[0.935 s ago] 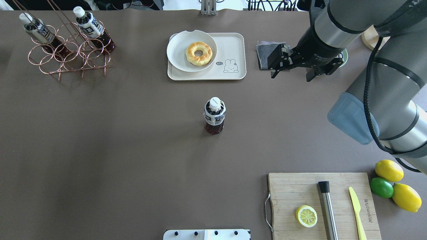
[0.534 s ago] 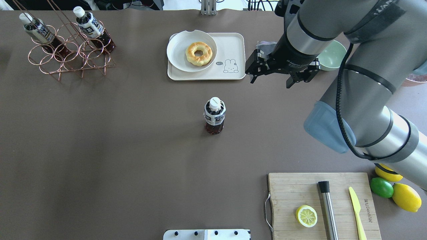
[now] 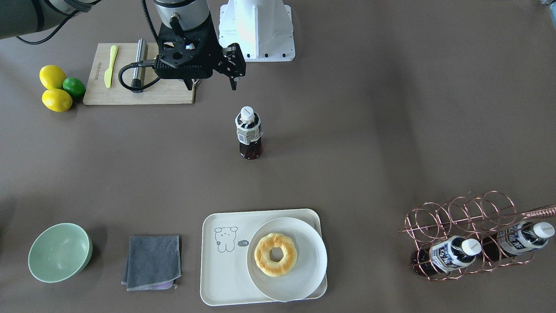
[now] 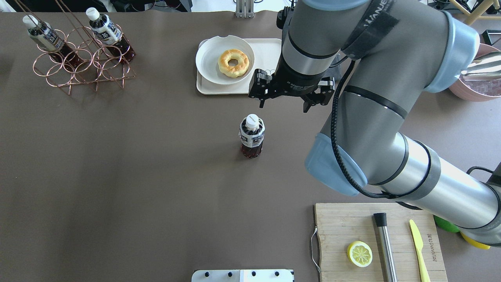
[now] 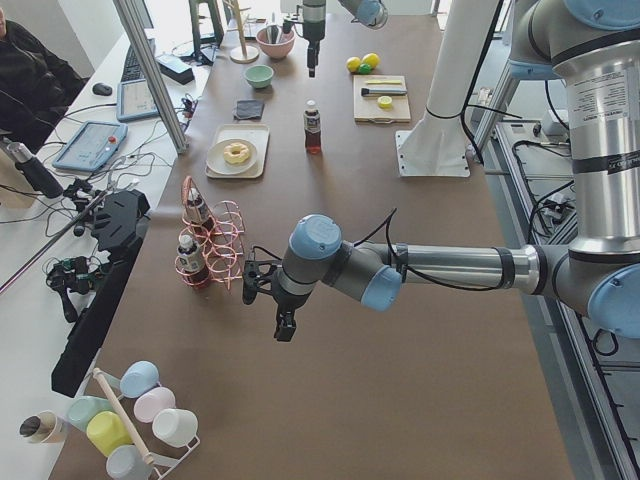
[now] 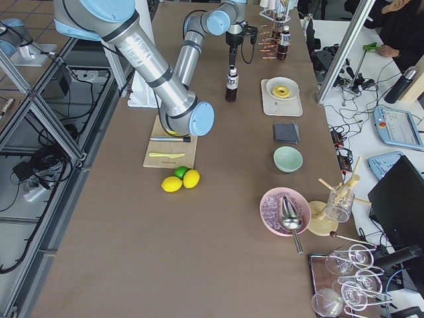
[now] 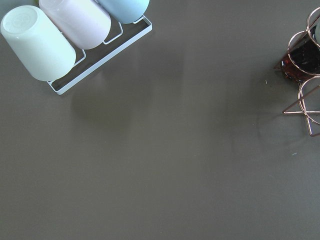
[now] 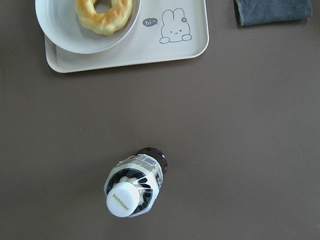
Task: Place tea on tray
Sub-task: 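Move the right gripper over the standing tea bottle, then grasp the tea bottle cap with the right gripper and lift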
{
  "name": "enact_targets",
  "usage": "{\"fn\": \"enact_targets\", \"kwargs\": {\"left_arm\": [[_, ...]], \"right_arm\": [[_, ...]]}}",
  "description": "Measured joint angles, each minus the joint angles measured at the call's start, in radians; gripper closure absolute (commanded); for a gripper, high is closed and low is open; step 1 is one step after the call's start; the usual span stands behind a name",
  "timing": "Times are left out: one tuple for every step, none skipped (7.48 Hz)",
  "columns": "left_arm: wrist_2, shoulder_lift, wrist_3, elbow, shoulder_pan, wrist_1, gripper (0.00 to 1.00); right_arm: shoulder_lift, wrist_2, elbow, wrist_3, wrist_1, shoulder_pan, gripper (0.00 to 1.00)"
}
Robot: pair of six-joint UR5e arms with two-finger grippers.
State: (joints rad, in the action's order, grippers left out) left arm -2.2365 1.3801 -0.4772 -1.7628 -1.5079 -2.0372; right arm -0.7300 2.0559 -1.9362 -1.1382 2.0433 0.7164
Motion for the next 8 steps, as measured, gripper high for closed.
{"fn": "enact_targets", "kwargs": {"left_arm": [[-0.010, 0.000, -0.001, 0.003, 0.000, 0.001, 0.03], [-0.015, 0.000, -0.001, 0.004, 0.000, 0.002, 0.03], [-0.017, 0.002, -0.001, 0.008, 0.000, 0.003, 0.03], [-0.018, 0.005, -0.001, 0.015, 0.000, 0.003, 0.03], [-0.019, 0.009, 0.000, 0.027, 0.000, -0.001, 0.03], [-0.020, 0.010, 0.000, 0.034, 0.000, -0.002, 0.03], [-0.020, 0.012, 0.000, 0.038, 0.000, -0.001, 0.03], [-0.019, 0.014, 0.000, 0.040, 0.000, 0.000, 0.03]], "right_arm": [[0.027, -0.020, 0.020, -0.022, 0.003, -0.024, 0.00], [0.041, -0.036, 0.032, -0.037, 0.004, -0.050, 0.00], [0.049, -0.062, 0.046, -0.045, 0.004, -0.077, 0.00], [0.053, -0.089, 0.060, -0.046, 0.003, -0.094, 0.01], [0.057, -0.108, 0.081, -0.044, 0.002, -0.104, 0.01], [0.060, -0.128, 0.097, -0.040, 0.001, -0.113, 0.03], [0.060, -0.142, 0.106, -0.039, -0.003, -0.123, 0.04], [0.061, -0.156, 0.114, -0.042, -0.019, -0.132, 0.10]]}}
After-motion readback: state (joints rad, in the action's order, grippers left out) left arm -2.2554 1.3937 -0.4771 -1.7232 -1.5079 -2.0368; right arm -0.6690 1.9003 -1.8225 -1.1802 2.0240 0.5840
